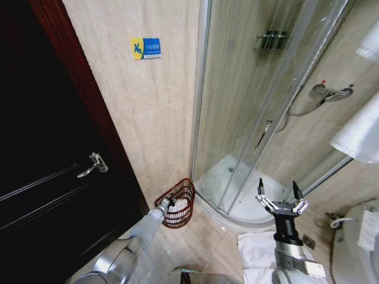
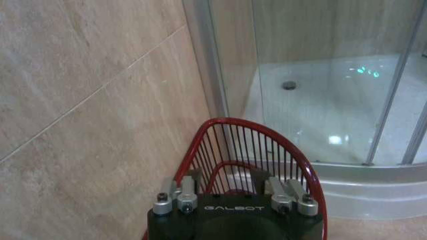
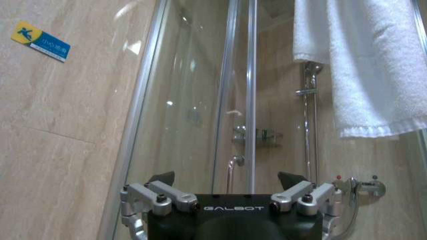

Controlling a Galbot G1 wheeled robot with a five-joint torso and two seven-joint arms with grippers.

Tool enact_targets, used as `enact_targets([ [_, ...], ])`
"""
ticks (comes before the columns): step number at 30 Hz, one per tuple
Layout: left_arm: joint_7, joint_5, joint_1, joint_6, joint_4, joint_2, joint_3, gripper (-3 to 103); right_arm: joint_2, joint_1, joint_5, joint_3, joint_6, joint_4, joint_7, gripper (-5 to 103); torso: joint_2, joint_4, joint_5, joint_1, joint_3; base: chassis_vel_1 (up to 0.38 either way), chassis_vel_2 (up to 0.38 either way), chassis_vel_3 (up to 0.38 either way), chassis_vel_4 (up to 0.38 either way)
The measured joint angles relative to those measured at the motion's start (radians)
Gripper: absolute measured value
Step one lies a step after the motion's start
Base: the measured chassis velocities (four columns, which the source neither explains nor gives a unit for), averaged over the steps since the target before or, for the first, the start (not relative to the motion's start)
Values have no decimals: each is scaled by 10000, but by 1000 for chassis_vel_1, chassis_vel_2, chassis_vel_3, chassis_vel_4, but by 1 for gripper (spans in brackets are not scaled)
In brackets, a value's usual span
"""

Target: Discard the used towel into the hamper.

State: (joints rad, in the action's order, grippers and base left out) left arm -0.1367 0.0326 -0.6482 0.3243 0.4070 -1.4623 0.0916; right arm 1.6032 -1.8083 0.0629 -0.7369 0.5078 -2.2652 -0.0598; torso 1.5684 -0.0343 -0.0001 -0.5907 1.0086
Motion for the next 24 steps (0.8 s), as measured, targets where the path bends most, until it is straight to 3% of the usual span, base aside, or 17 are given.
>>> enact_targets([
  [2,-12,-24,-63,-25,84,34,-20,66,23,0,-43,-22,21,11,7,100,0,-1,0,0,0,0,0,0,0],
  [4,-17,-27,-75,-29,90,36,-23,66,34,-4,-52,-30,35,29,8,100,0,-1,0,0,0,0,0,0,0],
  [11,-31,-52,-128,-32,103,38,-20,97,48,-47,-75,-51,120,114,17,100,0,0,0,0,0,0,0,0,0],
  [17,-104,-386,-314,-140,426,193,-95,100,50,-49,-79,-45,130,153,20,100,0,0,0,0,0,0,0,0,0],
  [24,-152,-1976,-1455,-1515,3099,943,-473,100,51,-133,-125,-35,-562,-296,108,100,0,2,-2,0,1,0,0,0,0],
])
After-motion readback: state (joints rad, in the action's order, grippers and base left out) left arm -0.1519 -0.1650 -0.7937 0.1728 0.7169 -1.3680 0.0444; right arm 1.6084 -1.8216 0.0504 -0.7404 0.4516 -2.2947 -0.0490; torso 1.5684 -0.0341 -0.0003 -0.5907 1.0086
